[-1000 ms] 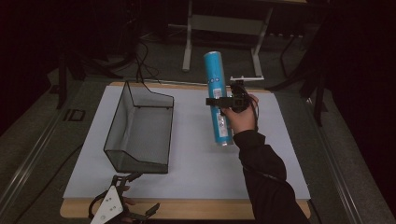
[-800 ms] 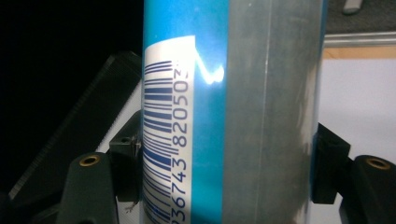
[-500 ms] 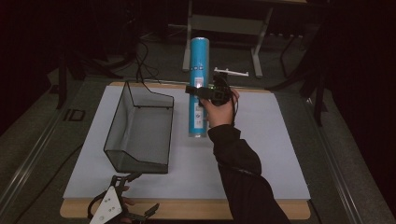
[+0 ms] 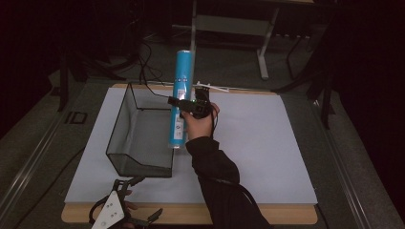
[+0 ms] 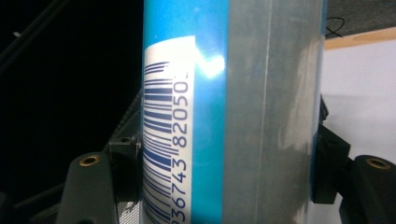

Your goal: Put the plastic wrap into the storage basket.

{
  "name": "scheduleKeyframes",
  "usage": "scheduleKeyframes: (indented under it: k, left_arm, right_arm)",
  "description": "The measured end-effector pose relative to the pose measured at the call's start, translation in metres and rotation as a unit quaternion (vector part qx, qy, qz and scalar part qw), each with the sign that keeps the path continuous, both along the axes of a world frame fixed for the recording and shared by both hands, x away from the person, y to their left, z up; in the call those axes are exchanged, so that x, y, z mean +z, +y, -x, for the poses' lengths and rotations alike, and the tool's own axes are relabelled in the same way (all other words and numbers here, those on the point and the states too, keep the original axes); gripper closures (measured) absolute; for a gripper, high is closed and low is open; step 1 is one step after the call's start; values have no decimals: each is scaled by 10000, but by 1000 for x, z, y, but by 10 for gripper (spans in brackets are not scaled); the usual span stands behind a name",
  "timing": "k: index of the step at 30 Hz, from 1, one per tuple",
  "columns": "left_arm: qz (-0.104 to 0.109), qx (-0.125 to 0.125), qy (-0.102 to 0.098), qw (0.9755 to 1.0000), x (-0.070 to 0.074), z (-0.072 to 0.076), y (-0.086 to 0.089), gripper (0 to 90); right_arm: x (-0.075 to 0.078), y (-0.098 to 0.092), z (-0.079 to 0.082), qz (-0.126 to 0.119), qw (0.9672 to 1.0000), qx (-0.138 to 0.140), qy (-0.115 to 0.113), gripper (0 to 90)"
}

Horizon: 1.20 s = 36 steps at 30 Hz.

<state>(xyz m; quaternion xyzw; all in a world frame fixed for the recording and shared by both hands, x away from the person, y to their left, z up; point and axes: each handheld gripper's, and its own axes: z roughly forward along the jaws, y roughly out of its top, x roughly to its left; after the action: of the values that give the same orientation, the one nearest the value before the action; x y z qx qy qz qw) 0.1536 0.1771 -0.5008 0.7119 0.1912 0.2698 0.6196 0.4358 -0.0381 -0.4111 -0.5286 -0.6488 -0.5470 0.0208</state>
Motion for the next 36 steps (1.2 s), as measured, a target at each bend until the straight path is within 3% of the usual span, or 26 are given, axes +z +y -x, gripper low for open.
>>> scheduleKeyframes:
  k: [5,12,23,29,34,36]
  left_arm:
    - [10,-9,4,10000,0,-1,1,1]
    - [0,-41,-17,10000,0,0,0,1]
    - [-20,-69,-42,10000,1,0,-1,1]
    - [-17,-59,-36,10000,1,-1,0,0]
    - [-26,-80,-59,9999,1,0,-1,0]
    - [-28,-75,-56,10000,1,0,0,0]
  right_arm:
    - [-19,16,3,-290,9993,69,239,318]
    - [-40,35,9,-242,9991,12,352,319]
    - [-56,58,17,337,9980,-27,543,318]
    - [-66,64,16,710,9946,-34,758,318]
    - [-72,73,15,1041,9900,-31,955,317]
    - [-77,73,14,1016,9887,-45,1102,317]
